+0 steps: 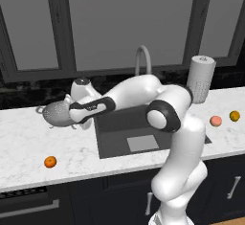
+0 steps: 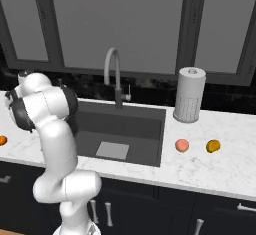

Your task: Put the colander in the sink, put the peach, mango, tangerine in the colander, and turn on the sink faucet and pour water over the colander.

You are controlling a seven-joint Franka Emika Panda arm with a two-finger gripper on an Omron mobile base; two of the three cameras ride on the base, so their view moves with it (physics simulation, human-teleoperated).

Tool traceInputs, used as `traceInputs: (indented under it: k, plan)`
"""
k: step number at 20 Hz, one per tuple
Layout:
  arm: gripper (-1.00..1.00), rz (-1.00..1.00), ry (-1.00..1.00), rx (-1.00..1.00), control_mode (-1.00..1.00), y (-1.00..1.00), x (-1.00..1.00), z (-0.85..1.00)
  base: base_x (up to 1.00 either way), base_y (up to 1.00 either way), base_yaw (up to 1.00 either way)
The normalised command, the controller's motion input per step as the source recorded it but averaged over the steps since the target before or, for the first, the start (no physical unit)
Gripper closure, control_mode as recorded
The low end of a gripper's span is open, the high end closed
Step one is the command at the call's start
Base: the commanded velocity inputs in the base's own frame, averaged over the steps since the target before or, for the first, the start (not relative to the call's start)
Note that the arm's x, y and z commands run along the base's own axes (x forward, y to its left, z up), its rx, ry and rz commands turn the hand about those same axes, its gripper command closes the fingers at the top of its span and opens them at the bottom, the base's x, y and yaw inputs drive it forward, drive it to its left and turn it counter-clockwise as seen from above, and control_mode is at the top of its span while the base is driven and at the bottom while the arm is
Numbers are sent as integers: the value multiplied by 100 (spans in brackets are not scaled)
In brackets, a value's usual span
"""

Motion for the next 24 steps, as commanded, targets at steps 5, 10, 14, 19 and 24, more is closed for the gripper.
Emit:
traceInputs:
  k: [5,10,14,19,24]
  plan:
    - [100,-23,-12,22,-100,-86,-100,1,0,0,0]
    - [100,-18,-10,21,-100,-100,-93,25,0,0,0]
    - [100,-12,0,14,-100,-100,-64,41,0,0,0]
    - [100,-10,21,4,-100,-100,-10,41,0,0,0]
    - [100,-4,34,-2,-100,-100,0,44,0,0,0]
